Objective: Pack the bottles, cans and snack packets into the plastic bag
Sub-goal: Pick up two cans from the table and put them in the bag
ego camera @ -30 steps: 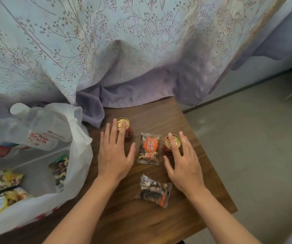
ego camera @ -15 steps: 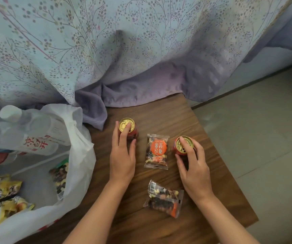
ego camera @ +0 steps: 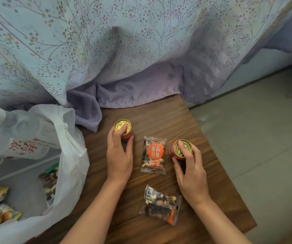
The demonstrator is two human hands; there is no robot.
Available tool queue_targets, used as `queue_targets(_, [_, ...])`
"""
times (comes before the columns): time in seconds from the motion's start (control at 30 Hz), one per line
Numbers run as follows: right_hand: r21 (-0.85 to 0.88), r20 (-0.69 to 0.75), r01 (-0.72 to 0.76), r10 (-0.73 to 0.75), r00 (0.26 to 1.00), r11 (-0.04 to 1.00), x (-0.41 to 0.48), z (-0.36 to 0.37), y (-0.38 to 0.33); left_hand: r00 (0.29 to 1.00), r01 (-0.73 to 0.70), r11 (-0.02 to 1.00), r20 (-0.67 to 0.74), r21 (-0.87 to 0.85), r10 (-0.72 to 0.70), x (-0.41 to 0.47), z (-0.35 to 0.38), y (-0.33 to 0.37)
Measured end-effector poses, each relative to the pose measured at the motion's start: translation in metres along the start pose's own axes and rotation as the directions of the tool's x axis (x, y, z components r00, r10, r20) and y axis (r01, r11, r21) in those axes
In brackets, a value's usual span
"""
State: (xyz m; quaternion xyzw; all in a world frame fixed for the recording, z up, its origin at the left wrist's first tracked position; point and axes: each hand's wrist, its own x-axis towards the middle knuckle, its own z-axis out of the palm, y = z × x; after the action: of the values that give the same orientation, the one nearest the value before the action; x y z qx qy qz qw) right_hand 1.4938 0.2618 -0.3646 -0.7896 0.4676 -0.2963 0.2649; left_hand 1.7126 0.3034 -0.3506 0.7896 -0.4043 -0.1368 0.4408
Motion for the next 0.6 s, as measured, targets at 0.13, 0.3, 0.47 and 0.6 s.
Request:
queue_targets(0.13, [0.006, 0.019, -0.009, 0.009, 1.000, 1.000, 0.005, -0.005, -0.003, 0.999, 0.027, 1.000, 0.022, 0.001, -0.027, 0.004, -0.004, 0.009])
queue_targets(0.3, [0.043, 0.016, -0.010, 0.009, 1.000, 0.999, 0.020, -0.021, -0.024, 0.999, -0.025, 0.998, 0.026, -0.049, 0.026, 0.000, -0.024, 0.034])
queue_targets(0.47, [0.078, -0.009, 0.050, -0.049, 0.999, 0.996, 0.043, -0.050, -0.060, 0.994, -0.101, 0.992, 0.041, -0.076, 0.104, -0.010, -0.050, 0.078])
queue_targets(0.6, [0.109, -0.028, 0.131, -0.129, 0.991, 0.985, 0.063, -0.085, -0.092, 0.983, -0.180, 0.978, 0.010, -0.107, 0.182, -0.017, -0.073, 0.124])
